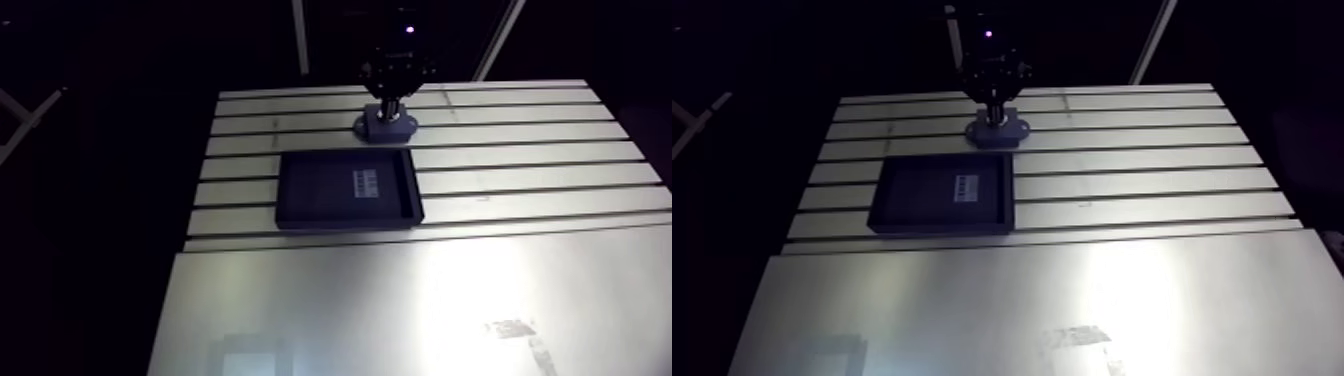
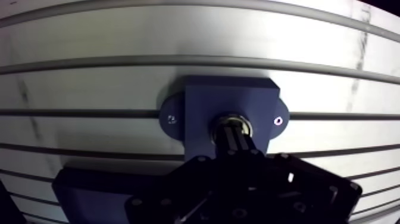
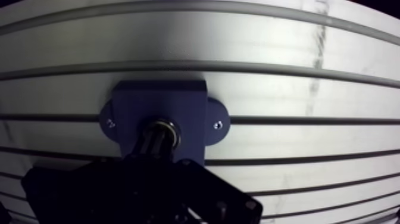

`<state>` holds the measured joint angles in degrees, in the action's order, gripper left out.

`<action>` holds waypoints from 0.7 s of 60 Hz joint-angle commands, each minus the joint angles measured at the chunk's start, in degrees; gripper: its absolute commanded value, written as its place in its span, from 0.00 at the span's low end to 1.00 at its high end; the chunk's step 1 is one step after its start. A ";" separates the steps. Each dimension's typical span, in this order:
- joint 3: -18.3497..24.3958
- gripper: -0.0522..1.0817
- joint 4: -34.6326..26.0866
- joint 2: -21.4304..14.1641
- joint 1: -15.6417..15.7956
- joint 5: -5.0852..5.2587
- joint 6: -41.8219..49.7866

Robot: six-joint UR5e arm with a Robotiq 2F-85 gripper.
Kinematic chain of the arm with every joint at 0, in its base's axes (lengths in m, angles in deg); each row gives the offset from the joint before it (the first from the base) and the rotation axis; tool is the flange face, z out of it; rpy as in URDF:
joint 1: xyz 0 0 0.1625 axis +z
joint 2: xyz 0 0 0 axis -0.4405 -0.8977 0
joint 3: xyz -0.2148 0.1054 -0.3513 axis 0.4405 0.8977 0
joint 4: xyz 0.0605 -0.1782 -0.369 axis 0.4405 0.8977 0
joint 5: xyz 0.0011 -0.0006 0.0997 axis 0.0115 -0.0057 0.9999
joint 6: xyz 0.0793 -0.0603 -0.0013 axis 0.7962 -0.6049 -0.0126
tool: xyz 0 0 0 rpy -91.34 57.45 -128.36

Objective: Pick up the bearing and press it into the housing until flush.

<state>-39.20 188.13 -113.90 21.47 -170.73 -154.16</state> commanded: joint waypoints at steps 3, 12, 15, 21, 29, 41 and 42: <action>-0.05 1.00 -0.04 0.11 0.01 0.02 -0.07; 0.04 1.00 -0.04 0.11 0.01 0.02 0.00; 0.04 1.00 0.03 0.11 0.01 0.02 0.01; 0.04 1.00 0.04 0.11 0.01 0.10 -0.07; 0.12 1.00 0.04 0.34 0.01 0.02 0.01; 0.12 1.00 0.03 0.46 0.01 0.02 0.00; 0.12 1.00 0.04 0.46 0.01 0.09 0.01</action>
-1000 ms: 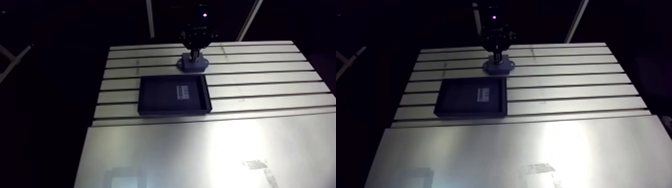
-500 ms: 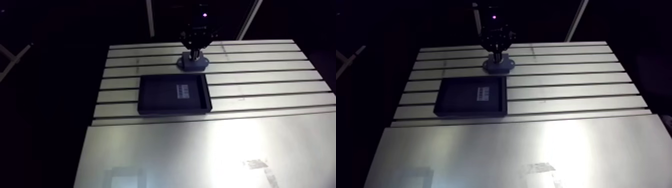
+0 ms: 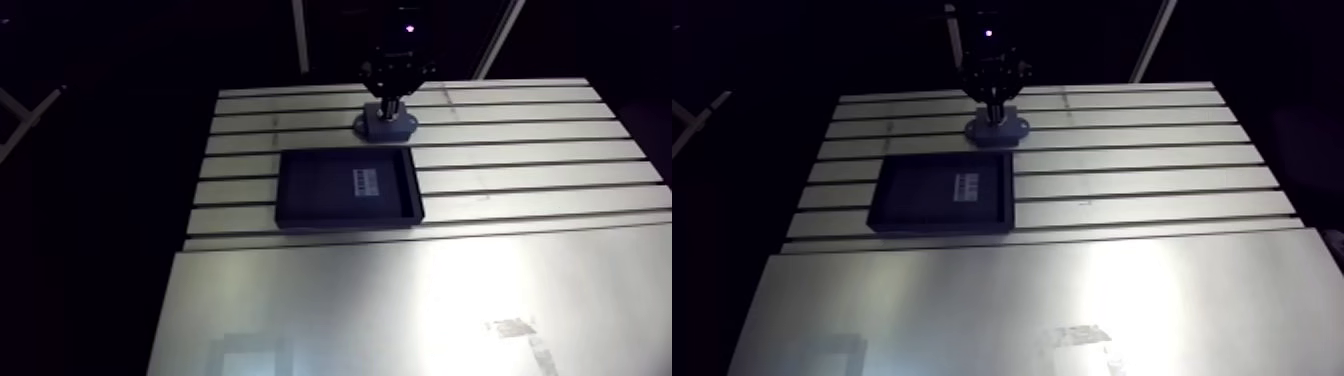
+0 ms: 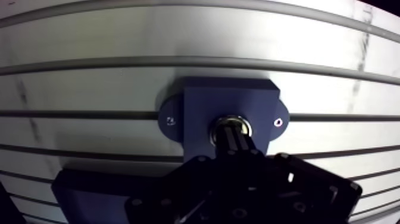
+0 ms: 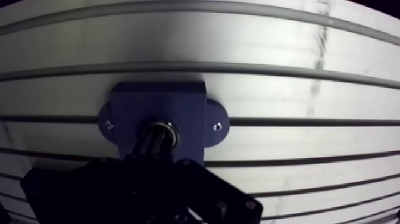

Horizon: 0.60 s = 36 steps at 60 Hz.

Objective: Pick up the bearing and press it into the housing until flush.

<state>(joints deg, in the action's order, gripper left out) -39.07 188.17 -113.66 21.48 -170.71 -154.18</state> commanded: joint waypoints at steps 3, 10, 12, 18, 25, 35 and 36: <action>0.00 1.00 -0.07 0.22 0.00 0.08 -0.05; 0.00 1.00 -0.01 0.22 0.00 0.00 0.02; 0.00 1.00 -0.07 0.22 0.00 0.00 0.03; -0.09 1.00 0.00 0.22 0.00 0.00 -0.06; -0.09 1.00 -0.07 0.22 0.00 0.08 0.02; 0.00 1.00 -0.08 0.22 0.00 0.00 -0.06; 0.00 1.00 -0.01 0.22 0.00 0.07 -0.06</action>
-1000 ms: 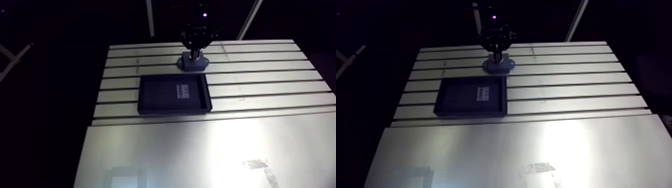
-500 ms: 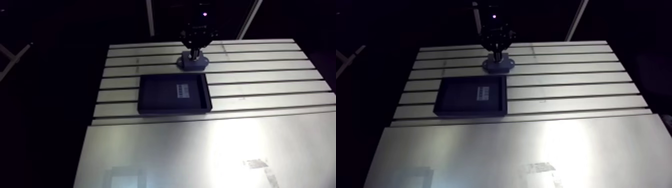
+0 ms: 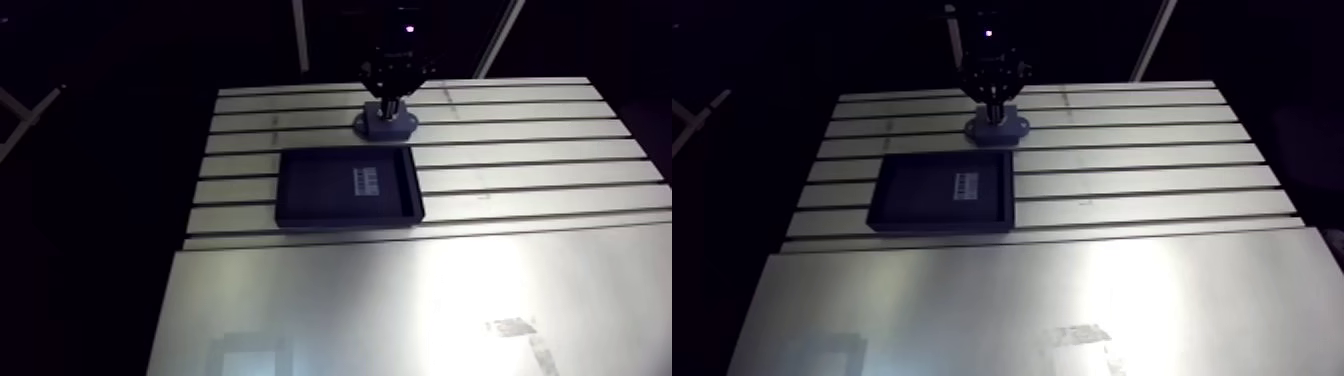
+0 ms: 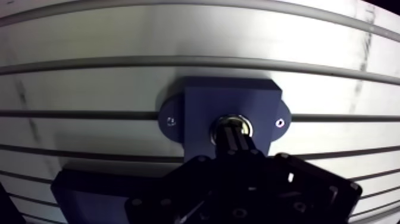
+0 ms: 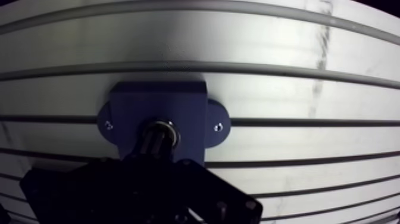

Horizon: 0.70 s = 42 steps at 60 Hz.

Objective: Pick up the bearing and press it into the housing until flush.

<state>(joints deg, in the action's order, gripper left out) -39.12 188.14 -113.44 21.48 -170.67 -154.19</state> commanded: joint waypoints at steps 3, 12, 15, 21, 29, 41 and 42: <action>-0.03 1.00 0.03 0.00 0.00 -0.03 0.03; 0.04 1.00 0.04 0.00 0.00 -0.04 -0.03; 0.05 1.00 -0.04 0.00 0.00 -0.04 0.03; 0.05 1.00 -0.04 0.00 0.00 -0.04 -0.05; 0.05 1.00 -0.05 0.00 0.00 -0.04 -0.05; 0.05 1.00 -0.04 0.00 0.00 -0.04 -0.05; -0.03 1.00 -0.05 0.00 0.00 0.03 -0.05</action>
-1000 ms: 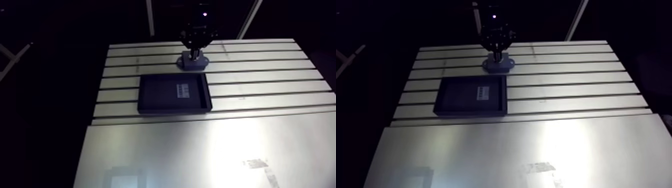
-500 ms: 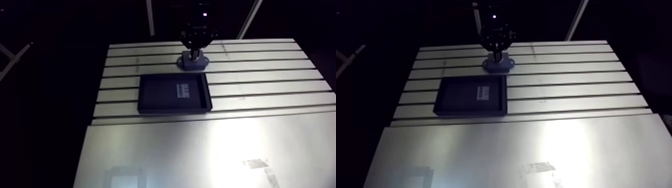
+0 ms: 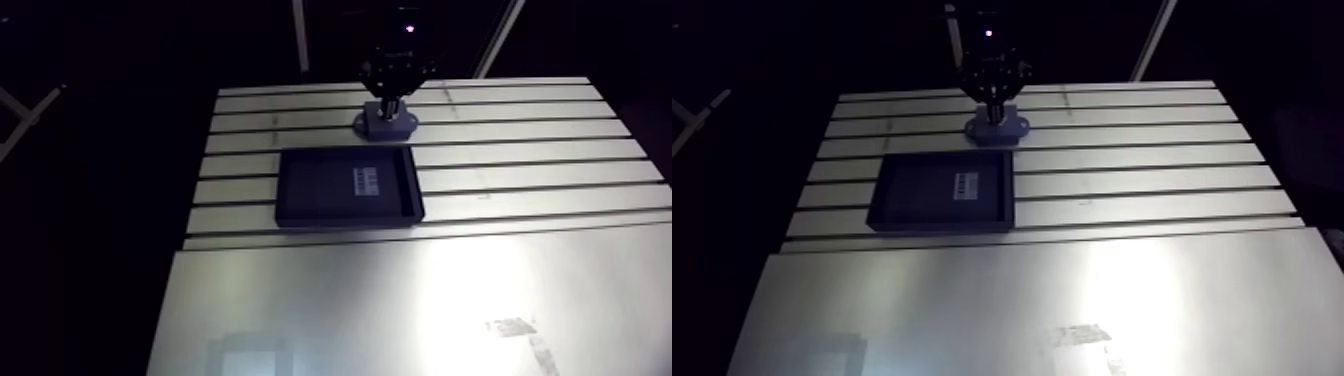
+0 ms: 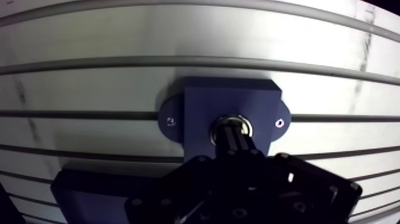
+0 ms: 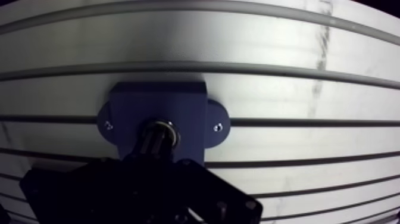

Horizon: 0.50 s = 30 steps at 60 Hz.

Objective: Pick up the bearing and press it into the housing until flush.

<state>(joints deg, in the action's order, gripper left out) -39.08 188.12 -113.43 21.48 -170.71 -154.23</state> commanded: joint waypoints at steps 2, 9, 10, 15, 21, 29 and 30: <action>-0.01 1.00 -0.04 -0.01 0.00 0.08 0.00; -0.08 1.00 0.04 -0.01 0.00 0.08 0.00; -0.08 1.00 0.04 -0.01 0.00 0.08 0.00; -0.08 1.00 0.04 -0.01 0.01 0.01 0.00; -0.08 1.00 0.05 0.08 0.08 0.00 0.00; -0.01 1.00 0.05 0.08 0.08 -0.01 0.00; 0.00 1.00 0.05 0.08 0.01 -0.01 0.00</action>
<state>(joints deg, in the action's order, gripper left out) -39.14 188.16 -113.42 21.54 -170.69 -154.23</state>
